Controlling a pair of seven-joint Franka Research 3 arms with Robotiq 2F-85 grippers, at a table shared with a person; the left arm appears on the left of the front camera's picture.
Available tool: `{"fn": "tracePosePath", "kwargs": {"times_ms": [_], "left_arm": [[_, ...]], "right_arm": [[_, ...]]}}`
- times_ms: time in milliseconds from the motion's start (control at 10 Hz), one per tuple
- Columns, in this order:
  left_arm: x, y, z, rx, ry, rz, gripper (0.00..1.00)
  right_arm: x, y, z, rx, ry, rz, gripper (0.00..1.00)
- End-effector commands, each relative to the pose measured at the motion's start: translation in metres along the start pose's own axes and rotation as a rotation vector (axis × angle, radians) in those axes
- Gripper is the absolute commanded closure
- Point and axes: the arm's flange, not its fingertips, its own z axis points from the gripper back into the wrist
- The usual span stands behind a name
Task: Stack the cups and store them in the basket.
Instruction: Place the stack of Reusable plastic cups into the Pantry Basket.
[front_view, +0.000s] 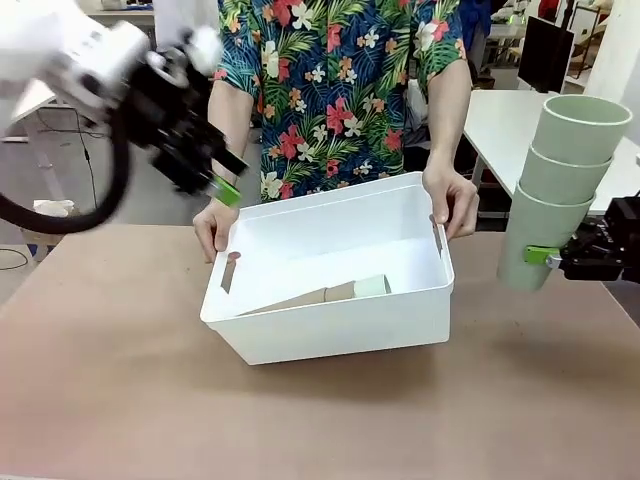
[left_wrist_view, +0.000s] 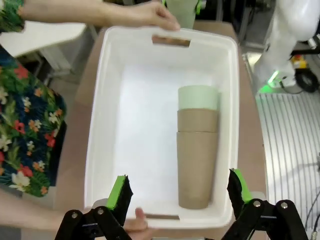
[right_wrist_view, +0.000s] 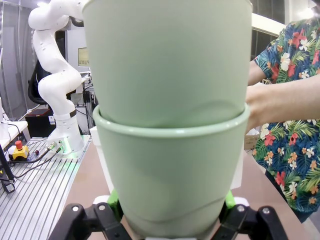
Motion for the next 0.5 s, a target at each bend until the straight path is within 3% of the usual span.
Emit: {"fn": "tracePosePath", "kwargs": {"times_ms": [0,400], "left_arm": [[-0.031,0.0,0.062,-0.018,-0.112,-0.008,0.0],[-0.113,0.01,0.171,0.033,-0.188,0.042,0.0]], "right_arm": [[0.004,0.0,0.0,-0.001,0.0,0.013,0.15],[0.004,0.0,0.0,-0.001,0.0,0.013,0.15]]}}
